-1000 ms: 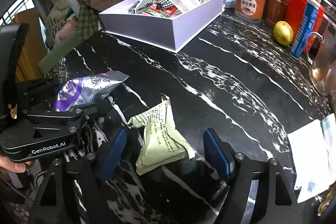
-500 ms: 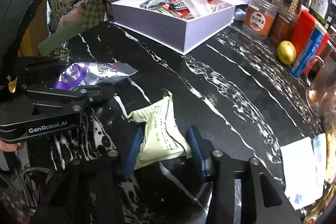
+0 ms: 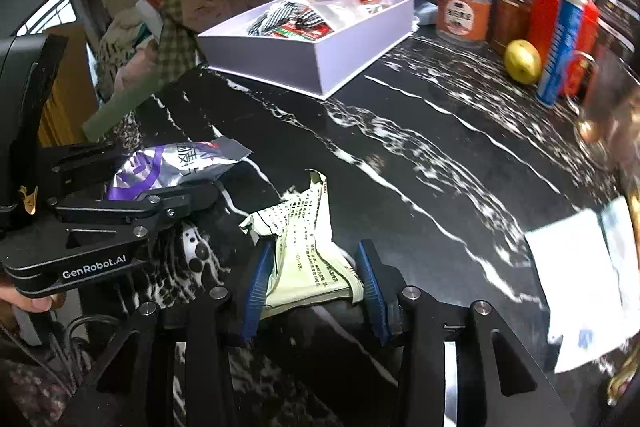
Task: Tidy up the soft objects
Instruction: 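Lift the silver-purple bag and pale green packet and carry them over the white box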
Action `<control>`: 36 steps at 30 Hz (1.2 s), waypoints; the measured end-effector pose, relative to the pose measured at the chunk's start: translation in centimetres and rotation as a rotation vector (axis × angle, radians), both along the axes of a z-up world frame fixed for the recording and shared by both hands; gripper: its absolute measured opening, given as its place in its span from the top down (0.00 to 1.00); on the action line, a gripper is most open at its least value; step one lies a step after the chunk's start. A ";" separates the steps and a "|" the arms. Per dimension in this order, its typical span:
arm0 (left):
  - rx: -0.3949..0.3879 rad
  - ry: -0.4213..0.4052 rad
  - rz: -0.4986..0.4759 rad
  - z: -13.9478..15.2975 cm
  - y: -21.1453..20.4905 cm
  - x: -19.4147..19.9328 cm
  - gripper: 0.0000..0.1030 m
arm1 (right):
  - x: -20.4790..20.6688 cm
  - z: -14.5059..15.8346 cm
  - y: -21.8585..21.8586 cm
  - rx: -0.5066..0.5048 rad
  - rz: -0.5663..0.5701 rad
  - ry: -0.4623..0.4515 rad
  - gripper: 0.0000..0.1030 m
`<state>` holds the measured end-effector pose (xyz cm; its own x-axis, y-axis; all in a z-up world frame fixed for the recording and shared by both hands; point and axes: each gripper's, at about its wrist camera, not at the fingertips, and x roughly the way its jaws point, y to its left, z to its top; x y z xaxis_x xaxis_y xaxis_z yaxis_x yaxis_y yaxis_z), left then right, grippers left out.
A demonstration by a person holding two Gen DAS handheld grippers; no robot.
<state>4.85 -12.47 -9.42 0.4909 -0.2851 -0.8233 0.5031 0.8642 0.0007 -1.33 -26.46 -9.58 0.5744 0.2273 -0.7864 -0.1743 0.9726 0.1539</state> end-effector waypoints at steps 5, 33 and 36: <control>-0.044 0.024 -0.016 0.8 -0.3 -0.6 0.61 | -1.0 0.5 -1.1 0.046 -0.030 -0.007 0.58; -0.120 -0.242 -0.002 11.2 -0.5 0.3 0.61 | -0.9 10.6 -2.4 0.052 -0.038 -0.247 0.58; -0.135 -0.280 0.000 12.6 -0.6 0.9 0.61 | -0.2 12.0 -2.5 0.036 -0.030 -0.279 0.58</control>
